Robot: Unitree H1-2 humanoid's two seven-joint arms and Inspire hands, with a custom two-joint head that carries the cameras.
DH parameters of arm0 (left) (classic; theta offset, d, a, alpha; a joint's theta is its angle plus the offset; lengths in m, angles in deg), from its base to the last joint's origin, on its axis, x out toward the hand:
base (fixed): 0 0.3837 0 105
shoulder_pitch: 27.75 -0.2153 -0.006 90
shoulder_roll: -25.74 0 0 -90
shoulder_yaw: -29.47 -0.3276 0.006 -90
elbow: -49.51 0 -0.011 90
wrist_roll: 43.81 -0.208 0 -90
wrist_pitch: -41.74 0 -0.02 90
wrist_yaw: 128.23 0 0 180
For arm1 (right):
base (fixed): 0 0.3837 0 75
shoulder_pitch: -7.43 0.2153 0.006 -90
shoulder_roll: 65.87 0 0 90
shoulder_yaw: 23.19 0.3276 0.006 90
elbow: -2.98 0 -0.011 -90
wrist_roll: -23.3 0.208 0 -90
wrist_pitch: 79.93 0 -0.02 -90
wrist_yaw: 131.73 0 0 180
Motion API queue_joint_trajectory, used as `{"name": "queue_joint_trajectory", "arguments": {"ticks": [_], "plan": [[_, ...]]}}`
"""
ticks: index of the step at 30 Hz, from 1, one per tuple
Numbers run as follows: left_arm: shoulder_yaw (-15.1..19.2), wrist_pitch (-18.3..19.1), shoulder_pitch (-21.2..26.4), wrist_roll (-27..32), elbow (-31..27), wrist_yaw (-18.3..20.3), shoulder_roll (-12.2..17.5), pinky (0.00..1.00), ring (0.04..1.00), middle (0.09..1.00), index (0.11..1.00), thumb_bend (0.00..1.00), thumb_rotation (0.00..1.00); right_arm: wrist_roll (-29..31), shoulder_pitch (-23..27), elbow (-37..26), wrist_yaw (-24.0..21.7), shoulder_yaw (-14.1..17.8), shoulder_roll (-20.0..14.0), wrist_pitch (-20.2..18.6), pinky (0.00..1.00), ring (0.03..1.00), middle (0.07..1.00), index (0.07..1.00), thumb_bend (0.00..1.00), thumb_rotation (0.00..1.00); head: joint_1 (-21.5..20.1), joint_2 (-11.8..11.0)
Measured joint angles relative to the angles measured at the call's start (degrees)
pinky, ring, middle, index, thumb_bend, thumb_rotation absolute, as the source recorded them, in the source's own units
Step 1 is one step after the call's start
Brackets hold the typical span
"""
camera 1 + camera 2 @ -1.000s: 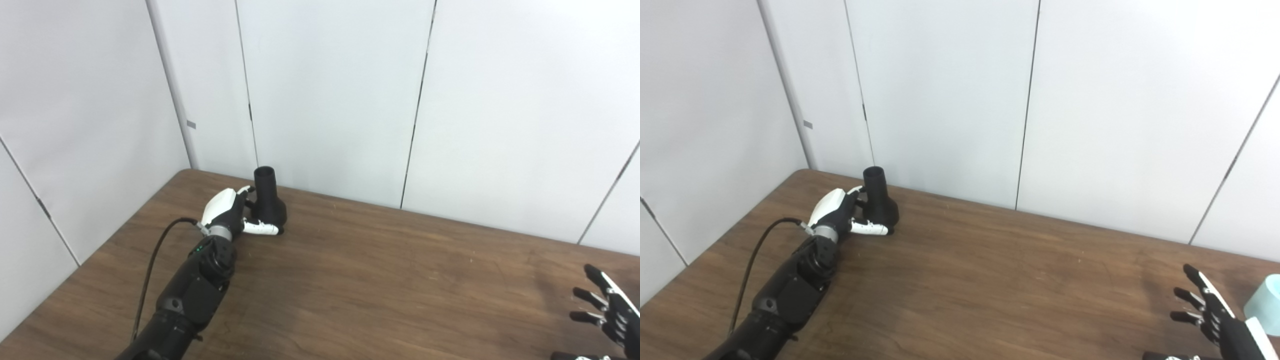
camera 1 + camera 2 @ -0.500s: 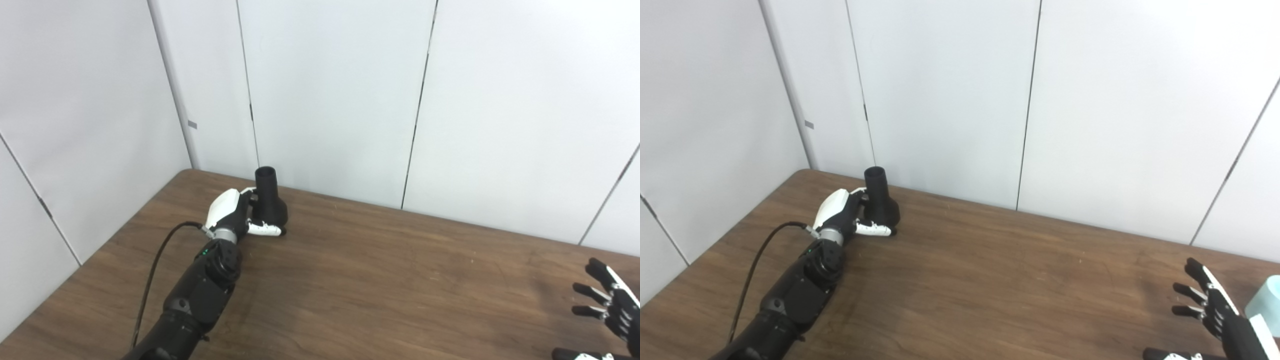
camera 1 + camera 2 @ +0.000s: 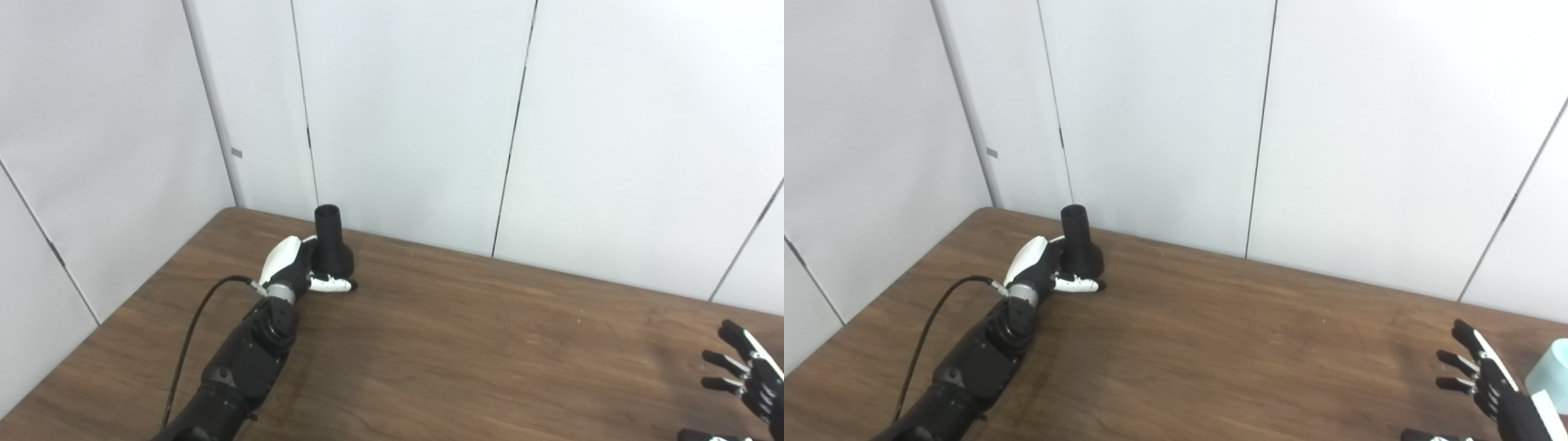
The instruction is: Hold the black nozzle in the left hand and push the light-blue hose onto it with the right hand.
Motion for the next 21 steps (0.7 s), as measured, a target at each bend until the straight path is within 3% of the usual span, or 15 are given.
{"name": "queue_joint_trajectory", "arguments": {"ticks": [1, 2, 3, 6, 14, 21], "plan": [[-0.02, -0.29, 0.01, 0.3, 0.07, 0.0, 0.02, 1.0, 0.85, 0.672, 0.658, 0.84, 0.08, 0.0, -0.09, -0.05, 0.0, 0.0, 0.0, 0.0, 0.72, 0.86, 0.959, 0.959, 0.83, 0.3, -0.09, 0.09], [-0.04, -0.99, 0.08, 0.51, 0.31, -0.01, 0.07, 1.0, 0.78, 0.619, 0.561, 0.65, 0.07, 0.0, -0.18, -0.04, 0.0, 0.0, 0.0, 0.0, 0.72, 0.861, 0.959, 0.959, 0.83, 0.3, -0.09, 0.09], [-0.18, -1.77, 0.29, 0.58, 0.79, -0.1, 0.17, 1.0, 0.725, 0.585, 0.526, 0.59, 0.07, 0.0, -0.26, -0.04, 0.0, 0.0, 0.0, 0.0, 0.72, 0.861, 0.959, 0.96, 0.82, 0.3, -0.09, 0.09], [-0.65, -4.0, 1.5, 0.35, 2.92, -0.99, 0.63, 1.0, 0.611, 0.499, 0.488, 0.53, 0.01, -0.01, -0.39, -0.13, 0.0, 0.0, 0.0, -0.03, 0.71, 0.86, 0.958, 0.959, 0.82, 0.32, -0.09, 0.35], [-1.64, -8.0, 1.24, 0.25, 4.25, -3.19, 0.76, 1.0, 0.594, 0.471, 0.499, 0.53, 0.0, -0.47, -0.51, -0.54, 0.0, 0.02, -0.02, -0.07, 0.72, 0.861, 0.962, 0.962, 0.8, 0.36, 0.18, 0.53], [-2.37, -9.31, 0.83, -0.14, 4.29, -4.4, 0.72, 1.0, 0.676, 0.486, 0.487, 0.53, 0.0, -0.63, -0.53, -1.04, 0.0, 0.07, -0.05, -0.07, 0.73, 0.863, 0.963, 0.964, 0.78, 0.38, 0.0, 0.7]]}}
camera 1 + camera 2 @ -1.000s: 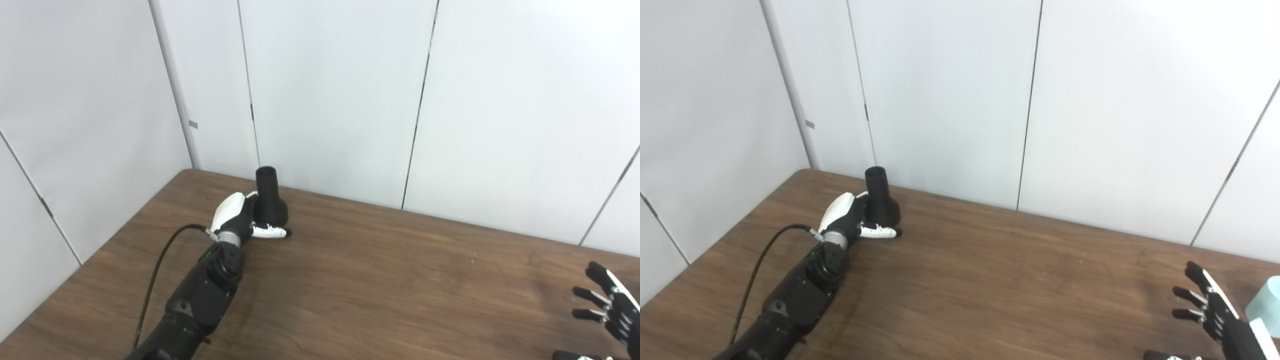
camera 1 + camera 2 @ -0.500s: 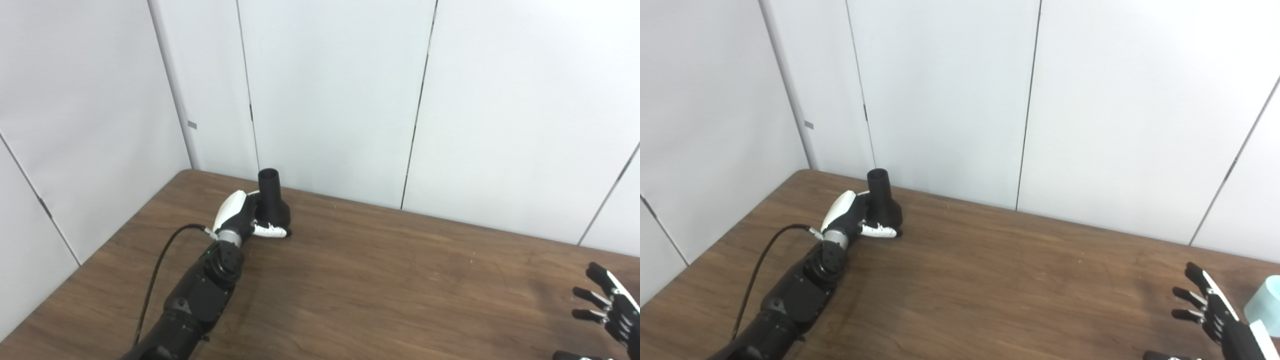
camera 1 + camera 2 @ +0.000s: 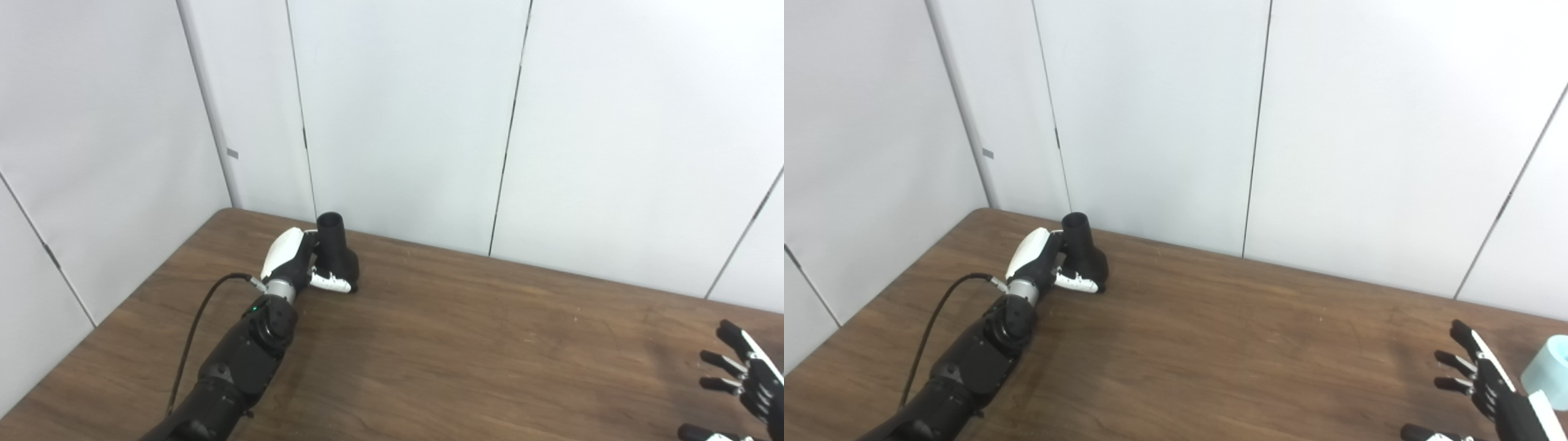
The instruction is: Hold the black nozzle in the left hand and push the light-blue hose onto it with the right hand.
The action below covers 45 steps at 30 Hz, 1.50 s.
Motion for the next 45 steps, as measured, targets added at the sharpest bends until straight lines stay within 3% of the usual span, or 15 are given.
{"name": "queue_joint_trajectory", "arguments": {"ticks": [8, 11, 13, 17, 22, 27, 33, 45], "plan": [[-2.72, -0.37, -1.5, -0.58, -3.02, -0.42, -0.02, 0.99, 0.645, 0.479, 0.49, 0.53, 0.0, -0.81, 0.04, -0.56, 0.21, -0.02, -0.02, -0.29, 0.73, 0.867, 0.964, 0.966, 0.76, 0.41, -2.9, 1.41], [-4.84, -0.66, -2.67, -0.59, -5.97, 0.47, -0.06, 1.0, 0.647, 0.467, 0.495, 0.53, 0.0, -1.66, 0.07, -0.62, 0.52, -0.15, 0.05, -0.55, 0.73, 0.868, 0.963, 0.969, 0.75, 0.42, -6.32, 2.46], [-6.58, -1.59, -2.87, -0.5, -7.32, 1.73, -0.05, 1.0, 0.644, 0.47, 0.493, 0.53, 0.0, -2.56, 0.14, -0.95, 0.7, -0.4, 0.38, -1.53, 0.74, 0.871, 0.96, 0.968, 0.74, 0.43, -6.33, 2.46], [-10.94, -1.63, -4.31, -0.41, -14.04, 5.49, -0.41, 1.0, 0.638, 0.486, 0.484, 0.53, 0.0, -5.9, 0.01, -4.42, 1.14, -1.35, 2.26, -7.18, 0.74, 0.869, 0.954, 0.964, 0.72, 0.47, -11.33, 3.95], [-16.25, -2.14, -5.46, -0.52, -20.38, 9.11, -3.27, 1.0, 0.632, 0.511, 0.472, 0.52, 0.0, -8.19, 0.25, -4.7, 1.74, -1.9, 3.61, -7.35, 0.71, 0.857, 0.948, 0.96, 0.76, 0.53, -15.19, 5.01], [-19.57, -5.87, -5.12, -0.58, -20.94, 10.84, -5.07, 1.0, 0.62, 0.501, 0.477, 0.52, 0.0, -9.04, 0.64, -5.09, 2.56, -1.95, 4.29, -7.33, 0.71, 0.853, 0.945, 0.961, 0.76, 0.55, -17.31, 5.71], [-22.15, -7.87, -4.25, -1.0, -20.5, 11.71, -7.32, 1.0, 0.611, 0.481, 0.489, 0.53, 0.0, -9.09, 0.63, -6.08, 2.7, -1.95, 5.48, -7.63, 0.71, 0.854, 0.942, 0.959, 0.77, 0.56, -18.72, 6.33], [-23.6, -8.32, -3.59, -2.55, -19.9, 13.57, -10.66, 1.0, 0.61, 0.48, 0.488, 0.53, 0.0, -9.29, 0.64, -7.4, 2.7, -1.92, 5.52, -8.67, 0.71, 0.853, 0.941, 0.958, 0.75, 0.56, -20.48, 7.12]]}}
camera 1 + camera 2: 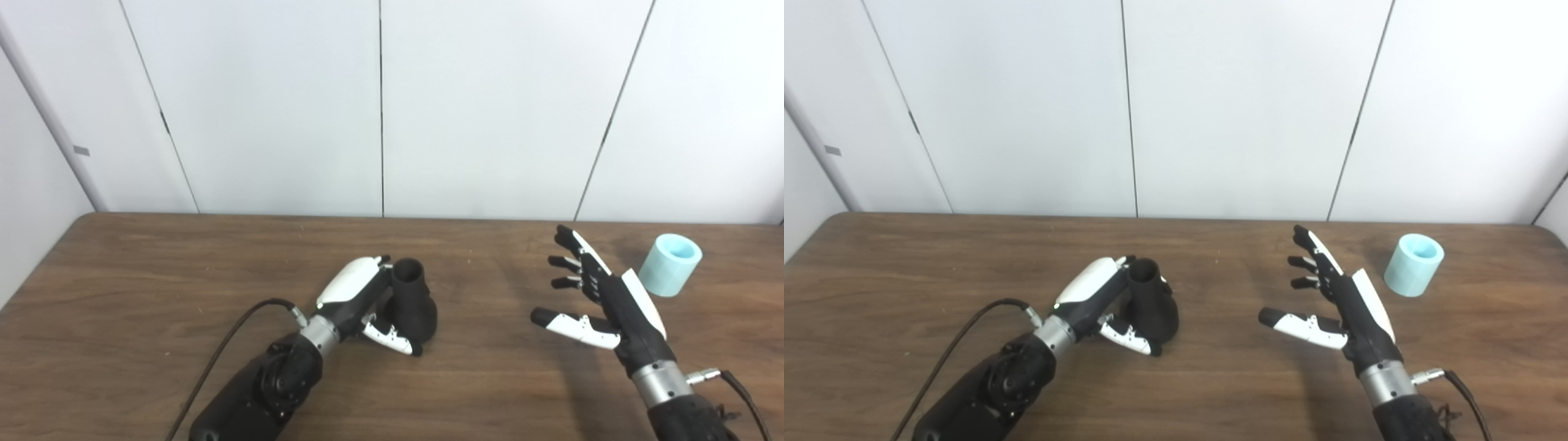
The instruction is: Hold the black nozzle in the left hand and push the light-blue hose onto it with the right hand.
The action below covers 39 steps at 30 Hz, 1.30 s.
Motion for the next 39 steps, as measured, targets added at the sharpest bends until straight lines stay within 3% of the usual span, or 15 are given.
{"name": "queue_joint_trajectory", "arguments": {"ticks": [3, 4, 6, 7, 9, 11, 13, 15, 17, 21, 24, 27, 39], "plan": [[-0.34, -0.16, 0.3, -0.04, 0.49, 0.08, -0.15, 1.0, 0.611, 0.48, 0.488, 0.53, 0.0, 0.03, -0.02, -1.68, -0.01, 0.1, -0.01, -0.89, 0.72, 0.855, 0.939, 0.954, 0.71, 0.5, -2.09, -0.35], [-0.45, -0.18, 0.39, -0.04, 0.65, 0.1, -0.16, 1.0, 0.612, 0.48, 0.488, 0.53, 0.0, 0.39, -0.01, -2.52, -0.04, 0.32, -0.04, -1.43, 0.72, 0.852, 0.931, 0.944, 0.69, 0.37, -2.46, -0.35], [-0.56, -0.32, 0.47, -0.04, 0.88, 0.11, -0.13, 1.0, 0.613, 0.48, 0.488, 0.53, 0.0, 1.95, -0.01, -4.68, -0.22, 1.54, -0.15, -3.55, 0.72, 0.839, 0.912, 0.927, 0.69, 0.24, -6.66, -0.79], [-0.57, -0.6, 0.48, -0.05, 0.99, 0.11, -0.08, 1.0, 0.614, 0.483, 0.487, 0.53, 0.0, 3.21, -0.01, -5.93, -0.27, 2.48, -0.12, -5.58, 0.71, 0.82, 0.888, 0.906, 0.71, 0.17, -9.38, -1.14], [-0.56, -1.5, 0.47, -0.05, 1.31, 0.11, 0.22, 1.0, 0.614, 0.488, 0.484, 0.53, 0.0, 5.71, 0.24, -8.86, -0.23, 5.13, -0.13, -10.64, 0.69, 0.803, 0.872, 0.889, 0.73, 0.13, -9.93, -1.32], [-0.54, -2.42, 0.46, -0.05, 1.59, 0.11, 0.91, 1.0, 0.616, 0.496, 0.48, 0.53, 0.0, 5.64, 1.48, -10.29, -0.1, 6.37, -0.96, -14.08, 0.66, 0.791, 0.866, 0.877, 0.74, 0.1, -15.7, -2.8], [-0.55, -3.42, 0.59, -0.05, 2.08, 0.11, 1.59, 1.0, 0.618, 0.499, 0.478, 0.52, 0.0, 3.06, 3.0, -11.03, -0.19, 6.11, -3.54, -16.07, 0.66, 0.798, 0.875, 0.871, 0.75, 0.09, -15.73, -2.81], [-0.41, -4.68, 0.6, -0.05, 2.72, -0.09, 1.9, 1.0, 0.622, 0.501, 0.477, 0.52, 0.0, -3.48, 5.01, -11.83, -1.22, 4.55, -8.4, -18.79, 0.67, 0.828, 0.912, 0.885, 0.77, 0.08, -22.64, -5.0], [-0.28, -6.32, 0.62, -0.04, 3.86, -0.43, 2.11, 1.0, 0.623, 0.499, 0.478, 0.52, 0.0, -10.64, 8.83, -11.82, -3.72, 3.21, -15.61, -21.73, 0.69, 0.87, 0.94, 0.907, 0.79, 0.11, -27.32, -6.85], [0.08, -9.71, 0.91, 0.06, 6.28, -0.97, 2.45, 1.0, 0.62, 0.493, 0.481, 0.53, 0.0, -19.07, 17.7, -7.87, -10.12, 6.53, -22.77, -22.56, 0.75, 0.904, 0.953, 0.932, 0.83, 0.17, -29.7, -8.09], [0.22, -12.17, 1.37, 0.15, 8.11, -1.18, 2.41, 1.0, 0.616, 0.491, 0.482, 0.53, 0.0, -21.94, 22.01, -3.13, -16.62, 9.55, -23.93, -22.65, 0.76, 0.894, 0.933, 0.92, 0.84, 0.18, -30.59, -8.53], [0.36, -13.83, 1.9, 0.25, 9.59, -1.18, 2.41, 1.0, 0.615, 0.491, 0.482, 0.53, 0.0, -24.28, 23.78, 2.46, -21.51, 8.76, -24.66, -22.68, 0.76, 0.886, 0.92, 0.907, 0.84, 0.15, -32.69, -9.93], [0.87, -16.22, 2.05, 1.02, 11.05, -1.12, 2.76, 1.0, 0.616, 0.492, 0.482, 0.53, 0.0, -31.74, 32.22, 21.62, -34.2, 6.57, -27.35, -22.73, 0.76, 0.896, 0.933, 0.911, 0.86, 0.18, -32.43, -9.93]]}}
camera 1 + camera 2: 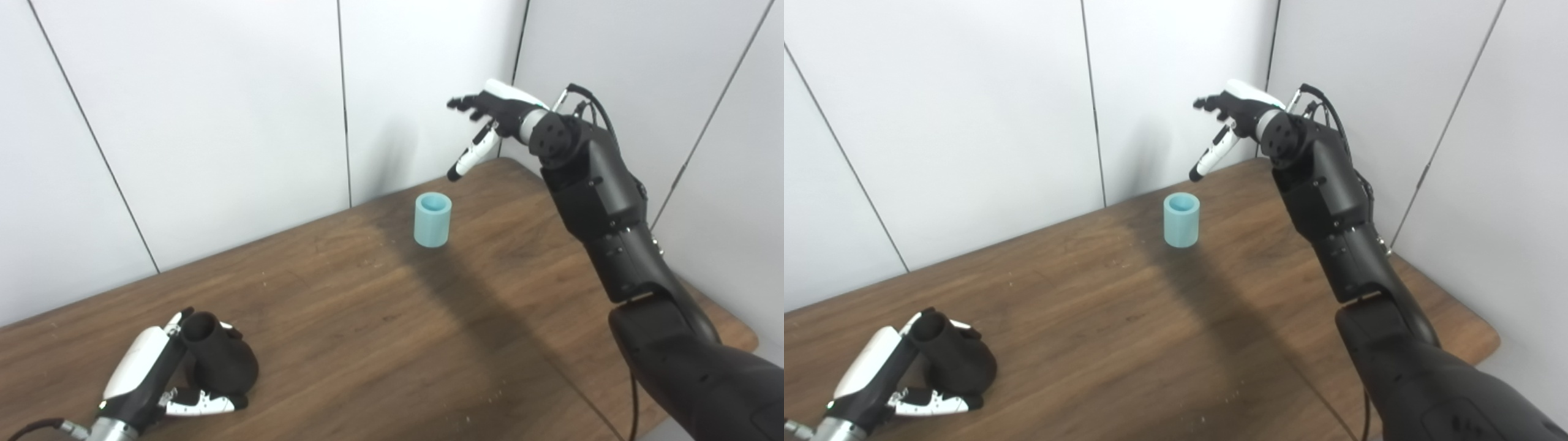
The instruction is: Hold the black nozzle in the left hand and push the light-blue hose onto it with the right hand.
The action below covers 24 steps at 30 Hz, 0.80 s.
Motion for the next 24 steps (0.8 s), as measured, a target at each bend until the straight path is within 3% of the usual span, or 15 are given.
{"name": "queue_joint_trajectory", "arguments": {"ticks": [3, 6, 9, 14, 24], "plan": [[0.05, -0.8, 0.09, 0.09, 0.45, 0.0, -0.09, 1.0, 0.616, 0.492, 0.482, 0.53, 0.0, -0.72, 0.5, 2.77, -2.76, -0.14, 0.69, -0.01, 0.78, 0.914, 0.95, 0.924, 0.89, 0.22, 0.61, 0.09], [0.13, -0.84, 0.04, 0.09, 0.48, 0.01, -0.06, 1.0, 0.616, 0.492, 0.482, 0.53, 0.0, -2.06, 0.91, 4.79, -5.18, -0.67, 1.61, 0.0, 0.84, 0.959, 0.991, 0.966, 0.98, 0.39, 0.97, 0.09], [0.26, -0.83, -0.07, 0.09, 0.43, 0.01, -0.21, 1.0, 0.616, 0.49, 0.483, 0.53, 0.0, -4.26, 1.72, 7.54, -8.01, -1.72, 1.82, 0.0, 0.93, 0.996, 1.0, 0.989, 1.0, 0.46, 1.41, 0.27], [0.59, -0.78, -0.38, 0.09, 0.29, 0.01, -0.34, 1.0, 0.612, 0.487, 0.484, 0.53, 0.0, -6.07, 2.74, 9.32, -9.34, -2.16, 2.81, 0.0, 0.99, 1.0, 1.0, 0.996, 1.0, 0.4, 2.29, 0.53], [0.74, 0.33, -1.04, 0.09, -1.19, 0.02, -0.36, 1.0, 0.607, 0.479, 0.489, 0.53, 0.0, -4.95, 2.99, 11.75, -4.27, -7.09, 4.76, 0.0, 0.92, 0.978, 1.0, 0.991, 0.99, 0.31, 3.43, 1.67]]}}
